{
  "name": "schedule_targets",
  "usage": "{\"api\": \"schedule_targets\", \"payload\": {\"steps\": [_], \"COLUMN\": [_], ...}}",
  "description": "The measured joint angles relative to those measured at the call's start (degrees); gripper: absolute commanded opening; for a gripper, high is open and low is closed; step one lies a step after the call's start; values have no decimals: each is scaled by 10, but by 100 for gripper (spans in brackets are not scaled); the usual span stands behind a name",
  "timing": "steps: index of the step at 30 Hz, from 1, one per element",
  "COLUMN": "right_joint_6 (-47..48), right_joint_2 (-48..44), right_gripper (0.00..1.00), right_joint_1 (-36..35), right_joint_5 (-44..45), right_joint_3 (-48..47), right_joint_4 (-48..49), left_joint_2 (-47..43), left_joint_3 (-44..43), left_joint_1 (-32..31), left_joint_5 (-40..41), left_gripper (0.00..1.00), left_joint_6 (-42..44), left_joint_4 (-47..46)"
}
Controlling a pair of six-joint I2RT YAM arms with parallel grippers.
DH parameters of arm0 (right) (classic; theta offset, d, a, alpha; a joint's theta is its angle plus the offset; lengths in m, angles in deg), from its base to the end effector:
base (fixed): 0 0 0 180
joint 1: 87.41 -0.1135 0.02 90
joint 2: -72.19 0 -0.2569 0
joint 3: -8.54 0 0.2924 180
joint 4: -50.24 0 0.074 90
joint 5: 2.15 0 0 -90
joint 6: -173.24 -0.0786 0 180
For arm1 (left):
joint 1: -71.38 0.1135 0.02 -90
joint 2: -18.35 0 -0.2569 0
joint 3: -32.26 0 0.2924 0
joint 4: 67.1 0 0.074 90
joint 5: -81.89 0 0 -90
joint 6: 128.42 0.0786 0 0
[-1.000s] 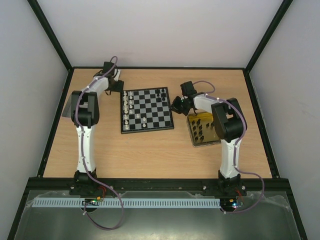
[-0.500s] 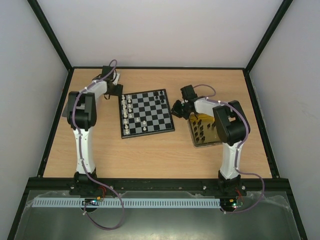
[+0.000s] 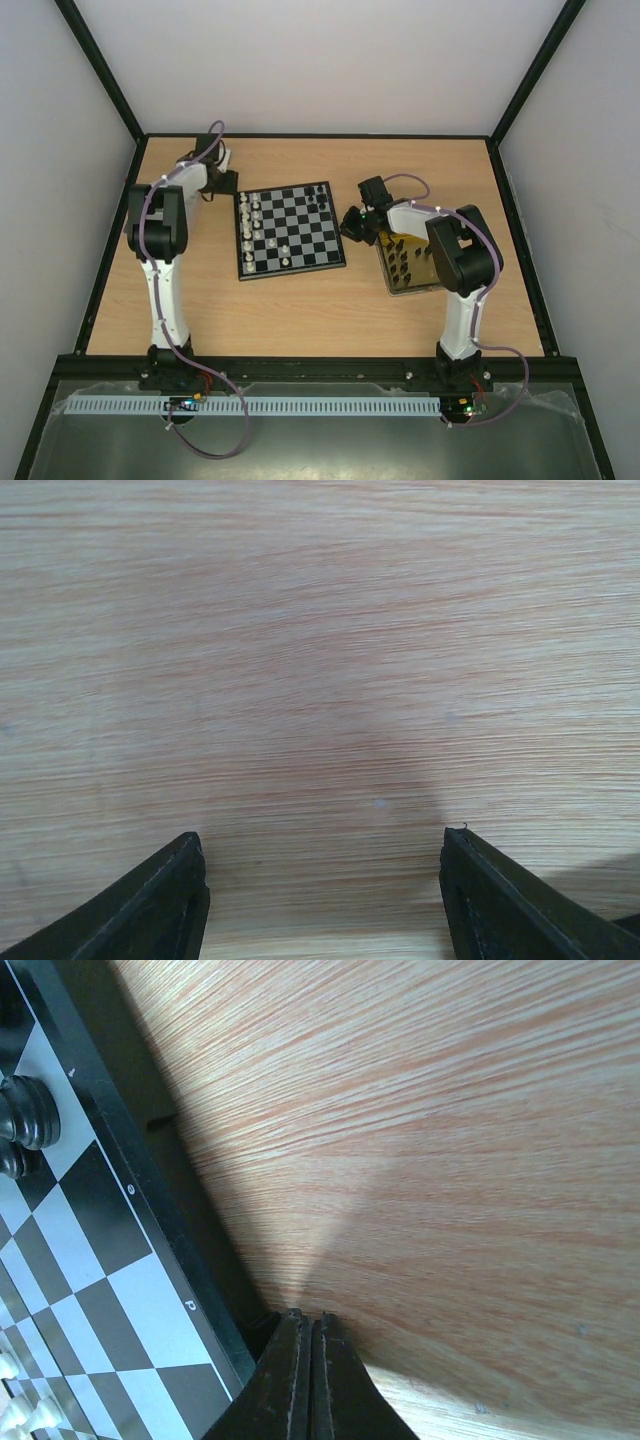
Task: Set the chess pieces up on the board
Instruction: Move the chessboard to the center of the board.
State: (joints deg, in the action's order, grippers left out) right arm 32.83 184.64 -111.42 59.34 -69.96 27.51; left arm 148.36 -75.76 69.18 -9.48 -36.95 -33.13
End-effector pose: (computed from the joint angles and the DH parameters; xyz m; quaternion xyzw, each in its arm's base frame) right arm 0.3860 0.2130 0.0681 0.1433 0.9201 0.3559 0.0786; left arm 0.5412 -0.0227 0.0743 0.0341 0.9555 -0.0133 0.2926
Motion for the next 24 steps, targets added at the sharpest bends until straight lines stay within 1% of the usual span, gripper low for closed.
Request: {"api": "schedule_targets", "payload": {"steps": [3, 6, 11, 13, 15, 22, 24], "right_joint_6": [0, 0, 1, 3, 3, 3, 3], "right_joint_2": [0, 0, 0, 0, 0, -6, -13], "right_gripper": [2, 2, 2, 2, 2, 2, 2], "right_joint_1": [0, 0, 0, 0, 0, -2, -5], "right_joint_5": [0, 0, 0, 0, 0, 0, 2], "right_joint_3": [0, 0, 0, 0, 0, 8, 16], "right_joint_4": [0, 0, -1, -1, -1, -2, -2], "left_joint_2": [-2, -10, -50, -69, -85, -113, -119], "left_joint_3": [-2, 8, 62, 89, 110, 155, 167], "left_joint_1": [13, 24, 35, 39, 42, 49, 49], "left_joint_5": [-5, -14, -47, -63, -80, -152, -169], "left_gripper": [64, 59, 39, 28, 19, 4, 2], "left_joint_6": [-5, -6, -1, 5, 12, 38, 45], "left_joint_4": [8, 14, 22, 31, 42, 70, 74]}}
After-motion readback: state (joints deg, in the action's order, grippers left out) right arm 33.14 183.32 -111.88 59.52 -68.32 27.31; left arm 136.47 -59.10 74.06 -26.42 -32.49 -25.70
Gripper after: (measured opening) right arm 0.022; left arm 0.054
